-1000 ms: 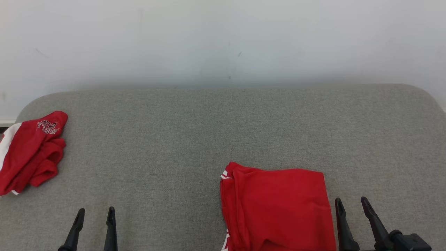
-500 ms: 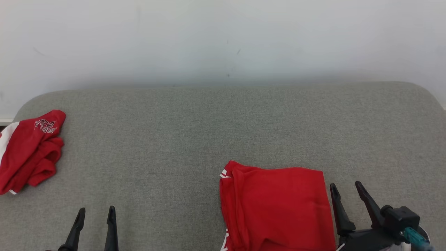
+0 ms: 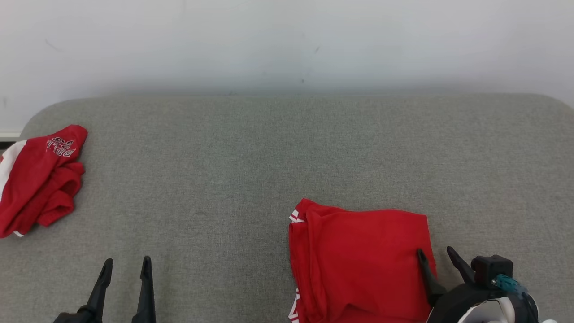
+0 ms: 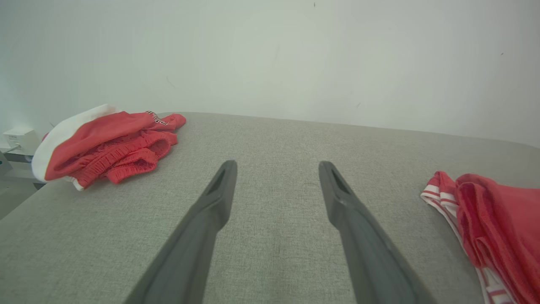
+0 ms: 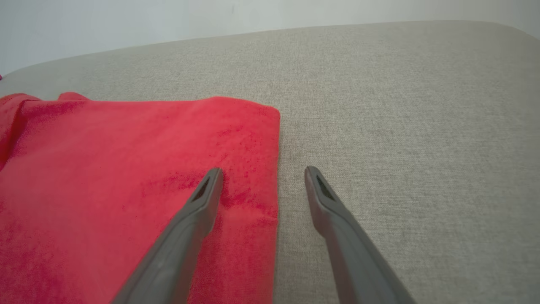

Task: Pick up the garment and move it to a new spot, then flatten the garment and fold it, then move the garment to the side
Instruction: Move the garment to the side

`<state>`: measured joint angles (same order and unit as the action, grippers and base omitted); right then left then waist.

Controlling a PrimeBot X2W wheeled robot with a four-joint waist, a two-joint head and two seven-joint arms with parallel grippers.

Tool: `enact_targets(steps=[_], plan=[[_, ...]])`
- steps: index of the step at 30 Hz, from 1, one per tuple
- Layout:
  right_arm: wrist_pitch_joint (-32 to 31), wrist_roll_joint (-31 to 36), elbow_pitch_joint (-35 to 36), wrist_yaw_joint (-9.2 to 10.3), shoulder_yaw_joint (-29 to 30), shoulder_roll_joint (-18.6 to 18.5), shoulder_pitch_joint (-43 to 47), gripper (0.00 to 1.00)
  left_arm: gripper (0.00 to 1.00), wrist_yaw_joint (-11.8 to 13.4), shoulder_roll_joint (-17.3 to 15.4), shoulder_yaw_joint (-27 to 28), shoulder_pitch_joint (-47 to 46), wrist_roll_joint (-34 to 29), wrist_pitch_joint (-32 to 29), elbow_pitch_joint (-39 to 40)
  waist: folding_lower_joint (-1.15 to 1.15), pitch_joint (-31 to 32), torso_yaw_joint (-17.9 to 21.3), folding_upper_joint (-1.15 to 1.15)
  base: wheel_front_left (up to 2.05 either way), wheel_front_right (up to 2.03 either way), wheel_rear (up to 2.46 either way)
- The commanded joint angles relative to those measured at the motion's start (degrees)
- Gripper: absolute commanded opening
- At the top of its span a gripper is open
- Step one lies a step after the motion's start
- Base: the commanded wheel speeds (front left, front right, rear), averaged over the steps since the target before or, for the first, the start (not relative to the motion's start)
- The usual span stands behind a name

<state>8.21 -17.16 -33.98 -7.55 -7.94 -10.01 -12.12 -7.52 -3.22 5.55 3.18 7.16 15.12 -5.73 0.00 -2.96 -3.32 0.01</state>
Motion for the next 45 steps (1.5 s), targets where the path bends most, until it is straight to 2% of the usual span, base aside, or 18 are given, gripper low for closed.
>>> enact_targets(steps=[1, 11, 12, 13, 18, 26, 29, 35, 37, 45], plan=[[0.6, -0.6, -1.4, 0.15, -0.4, 0.3, -1.0, 1.00, 1.00, 0.1, -0.2, 0.1, -0.8, 0.6, 0.0, -0.1, 0.00, -0.8, -0.1, -0.01, 0.00, 0.00, 0.00], [2.4, -2.9, -12.9, 0.15, -5.0, 2.0, -4.9, 1.00, 1.00, 0.1, -0.3, -0.2, -2.2, 0.9, 0.0, -0.4, 0.00, -2.6, -0.3, -0.01, 0.00, 0.00, 0.00], [2.4, -3.2, -13.5, 0.13, -5.8, 2.3, -4.9, 0.41, 1.00, 0.1, -0.3, -0.1, -2.2, 1.0, 0.0, -0.5, 0.00, -2.7, -0.2, -0.01, 0.00, 0.00, 0.00], [2.4, -3.8, -14.1, 0.02, -6.5, 2.5, -5.1, 0.00, 1.00, 0.1, -0.2, 0.0, -2.3, 1.1, 0.0, -0.5, 0.00, -2.7, -0.2, -0.01, 0.00, 0.00, 0.00], [3.7, -6.2, -15.0, 0.08, -8.4, 1.5, -7.8, 0.00, 1.00, 0.1, 0.0, 0.2, -2.6, 1.4, 0.0, -0.7, 0.00, -3.0, 0.3, -0.01, 0.00, 0.00, 0.00], [3.7, -7.4, -14.3, 0.08, -11.3, -1.1, -17.6, 0.00, 1.00, 0.1, 0.1, 0.1, -4.3, 1.8, 0.0, -0.1, 0.00, -6.2, 1.0, -0.01, 0.00, 0.00, 0.00], [2.8, -6.7, -13.9, 0.08, -12.1, -3.0, -24.0, 0.00, 1.00, 0.1, -0.3, -0.1, -5.8, 2.2, 0.0, 1.0, 0.00, -10.3, 2.2, -0.01, 0.00, 0.00, 0.00], [2.6, -6.5, -13.8, 0.08, -9.9, -7.3, -32.5, 0.00, 1.00, 0.1, -1.7, -0.9, -9.1, 2.8, 0.0, 3.5, 0.00, -18.6, 4.4, -0.01, 0.00, 0.00, 0.00], [2.8, -6.4, -13.7, 0.08, -9.3, -8.0, -33.6, 0.00, 1.00, 0.1, -2.2, -1.1, -9.9, 2.9, 0.0, 3.8, 0.00, -19.9, 4.9, -0.01, 0.00, 0.00, 0.00], [2.3, -4.2, -11.4, 0.08, -6.8, -12.8, -39.8, 0.00, 1.00, 0.1, -6.4, -2.0, -13.8, 3.5, 0.0, 7.0, 0.00, -29.0, 10.6, -0.01, 0.00, 0.00, 0.00]])
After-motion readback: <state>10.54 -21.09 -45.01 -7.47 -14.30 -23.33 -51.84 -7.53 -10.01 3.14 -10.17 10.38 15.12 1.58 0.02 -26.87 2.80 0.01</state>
